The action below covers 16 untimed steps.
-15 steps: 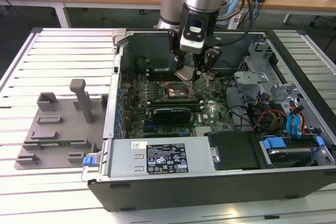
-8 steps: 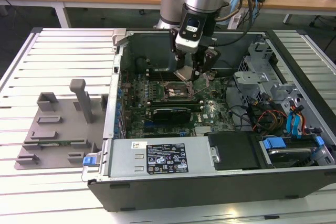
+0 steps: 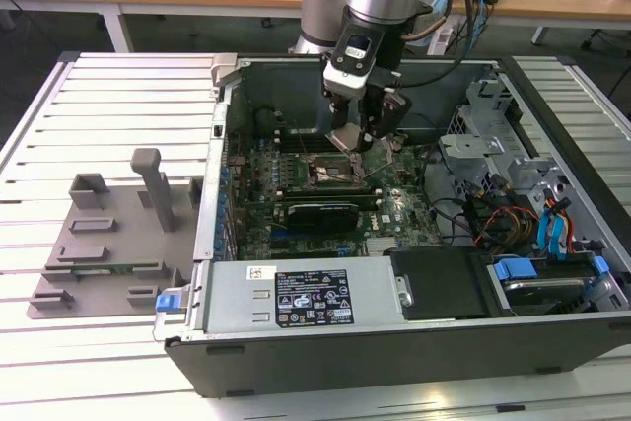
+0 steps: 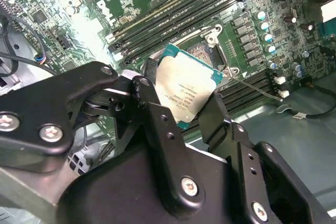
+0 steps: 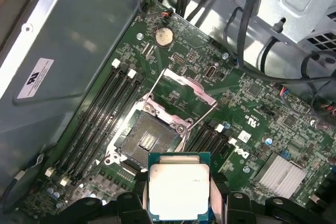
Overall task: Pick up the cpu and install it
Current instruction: 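Place the cpu into insertion slot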
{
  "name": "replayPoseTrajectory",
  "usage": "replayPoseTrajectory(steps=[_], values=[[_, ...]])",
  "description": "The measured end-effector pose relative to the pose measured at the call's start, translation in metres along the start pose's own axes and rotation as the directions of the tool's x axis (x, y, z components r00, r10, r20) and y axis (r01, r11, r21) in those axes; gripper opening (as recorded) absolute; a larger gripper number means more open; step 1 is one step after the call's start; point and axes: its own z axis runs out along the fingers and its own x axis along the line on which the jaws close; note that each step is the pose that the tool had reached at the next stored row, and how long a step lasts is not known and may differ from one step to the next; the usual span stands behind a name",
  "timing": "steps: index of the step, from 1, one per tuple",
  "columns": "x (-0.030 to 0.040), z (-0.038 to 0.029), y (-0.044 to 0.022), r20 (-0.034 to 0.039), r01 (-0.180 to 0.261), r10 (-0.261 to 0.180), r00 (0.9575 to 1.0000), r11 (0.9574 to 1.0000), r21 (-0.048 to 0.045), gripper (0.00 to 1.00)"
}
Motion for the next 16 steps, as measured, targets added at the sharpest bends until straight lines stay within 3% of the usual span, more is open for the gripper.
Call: replayPoseTrajectory(steps=[10,16], values=[[0.0,0.0,0.0,-0.0073,-0.094,0.094,0.9955,0.9955,0.0018,0.55],[0.0,0.0001,0.0,-0.0127,-0.165,0.165,0.9861,0.9862,0.0034,0.55]])
